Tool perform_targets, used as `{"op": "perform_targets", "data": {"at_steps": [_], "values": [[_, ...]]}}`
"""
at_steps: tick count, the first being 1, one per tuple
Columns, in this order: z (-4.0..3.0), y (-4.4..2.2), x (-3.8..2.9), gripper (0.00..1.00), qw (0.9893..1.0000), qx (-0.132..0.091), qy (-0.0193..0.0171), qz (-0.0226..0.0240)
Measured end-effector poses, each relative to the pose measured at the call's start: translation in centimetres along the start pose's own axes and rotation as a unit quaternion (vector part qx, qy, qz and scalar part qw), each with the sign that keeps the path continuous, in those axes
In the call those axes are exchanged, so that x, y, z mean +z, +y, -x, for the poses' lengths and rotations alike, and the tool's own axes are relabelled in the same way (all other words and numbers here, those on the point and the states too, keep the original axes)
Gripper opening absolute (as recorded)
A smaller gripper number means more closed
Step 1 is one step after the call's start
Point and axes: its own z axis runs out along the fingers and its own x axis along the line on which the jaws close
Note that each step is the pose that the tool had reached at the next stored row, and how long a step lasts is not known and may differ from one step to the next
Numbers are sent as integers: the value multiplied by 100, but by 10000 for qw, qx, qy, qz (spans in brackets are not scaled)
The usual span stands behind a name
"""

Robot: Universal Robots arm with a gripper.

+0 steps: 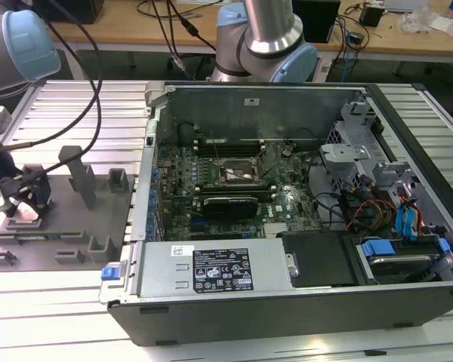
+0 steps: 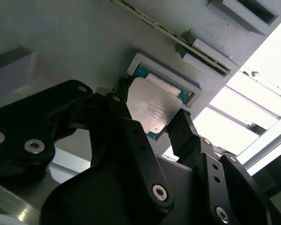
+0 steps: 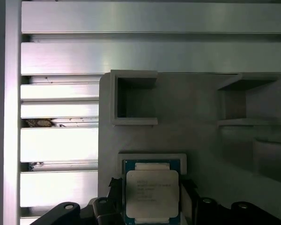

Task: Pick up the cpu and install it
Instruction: 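Pick up the cpu and move it towards the insertion slot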

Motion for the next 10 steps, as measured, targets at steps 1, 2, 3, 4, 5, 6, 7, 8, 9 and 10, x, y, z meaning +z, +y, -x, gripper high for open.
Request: {"op": "perform_targets", "data": {"at_steps": [1,2,3,4,5,6,7,8,9,10], "values": [[0,0,0,60,10000,0,0,-1],[0,0,1,60,10000,0,0,0],[0,0,1,60,10000,0,0,0],[0,0,2,60,10000,0,0,0],[1,0,2,60,10000,0,-1,0],[1,0,2,60,10000,1,-1,0],[1,0,1,60,10000,0,0,0],[2,0,1,60,10000,0,0,0],[2,0,1,60,10000,0,0,0],[2,0,2,60,10000,0,0,0]]}}
